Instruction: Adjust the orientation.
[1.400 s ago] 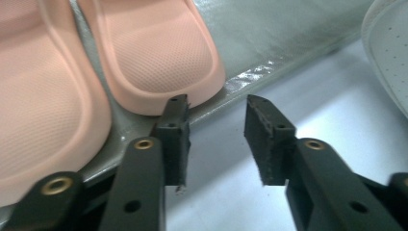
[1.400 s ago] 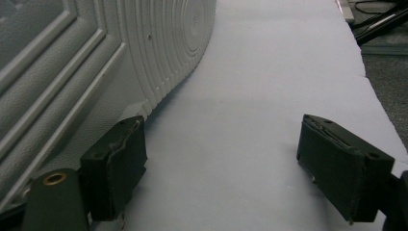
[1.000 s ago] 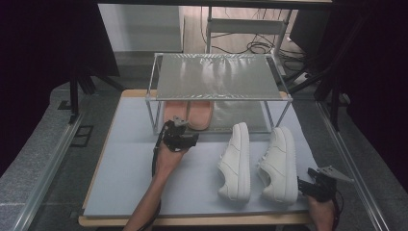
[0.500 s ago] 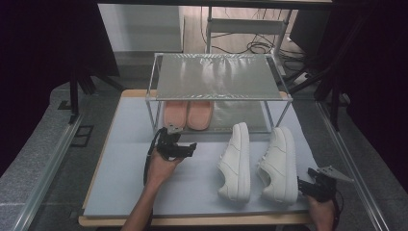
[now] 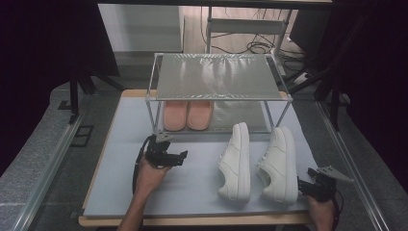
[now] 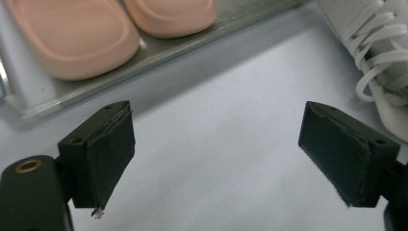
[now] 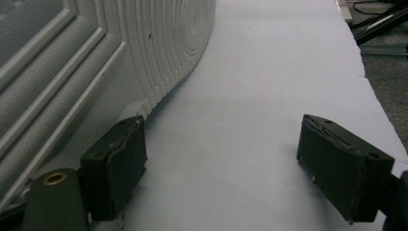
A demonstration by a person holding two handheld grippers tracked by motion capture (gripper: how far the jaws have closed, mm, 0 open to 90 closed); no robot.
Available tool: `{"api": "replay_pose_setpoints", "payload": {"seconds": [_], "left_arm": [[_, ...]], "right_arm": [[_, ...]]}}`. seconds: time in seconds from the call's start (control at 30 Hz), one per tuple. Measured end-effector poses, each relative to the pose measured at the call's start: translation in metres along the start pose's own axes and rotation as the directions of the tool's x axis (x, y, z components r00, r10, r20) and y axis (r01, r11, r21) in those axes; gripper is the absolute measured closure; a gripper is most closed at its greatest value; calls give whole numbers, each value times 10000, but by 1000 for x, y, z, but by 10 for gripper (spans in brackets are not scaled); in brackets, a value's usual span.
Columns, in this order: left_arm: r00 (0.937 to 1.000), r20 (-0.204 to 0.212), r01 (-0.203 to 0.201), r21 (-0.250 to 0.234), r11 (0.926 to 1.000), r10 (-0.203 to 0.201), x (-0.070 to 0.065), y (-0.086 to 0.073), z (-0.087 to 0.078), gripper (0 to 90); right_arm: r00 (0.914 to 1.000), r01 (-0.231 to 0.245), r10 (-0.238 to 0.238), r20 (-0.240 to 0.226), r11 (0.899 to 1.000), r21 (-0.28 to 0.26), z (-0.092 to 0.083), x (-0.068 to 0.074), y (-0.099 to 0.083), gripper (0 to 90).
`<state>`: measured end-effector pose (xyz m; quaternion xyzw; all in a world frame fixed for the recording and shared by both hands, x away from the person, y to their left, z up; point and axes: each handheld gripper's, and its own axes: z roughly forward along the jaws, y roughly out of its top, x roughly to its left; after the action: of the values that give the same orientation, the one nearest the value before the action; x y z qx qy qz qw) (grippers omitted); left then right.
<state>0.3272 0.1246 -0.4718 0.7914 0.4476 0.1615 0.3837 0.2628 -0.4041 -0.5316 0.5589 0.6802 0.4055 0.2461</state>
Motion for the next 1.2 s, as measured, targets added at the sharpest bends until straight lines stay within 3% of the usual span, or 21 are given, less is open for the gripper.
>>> {"api": "replay_pose_setpoints", "payload": {"seconds": [0.6,1.03,1.2], "left_arm": [[9976,-516,452,-11,9990,-452,18,-36,-29,119],[9915,-1054,815,478,9955,-761,32,-70,-31,120],[9908,-1201,713,695,9950,-626,32,-78,-29,121]], "right_arm": [[10000,22,-22,58,10000,1,0,1,0,183],[9998,117,-118,137,9999,38,1,2,0,185],[9996,211,-213,177,9997,78,1,2,0,184]]}}
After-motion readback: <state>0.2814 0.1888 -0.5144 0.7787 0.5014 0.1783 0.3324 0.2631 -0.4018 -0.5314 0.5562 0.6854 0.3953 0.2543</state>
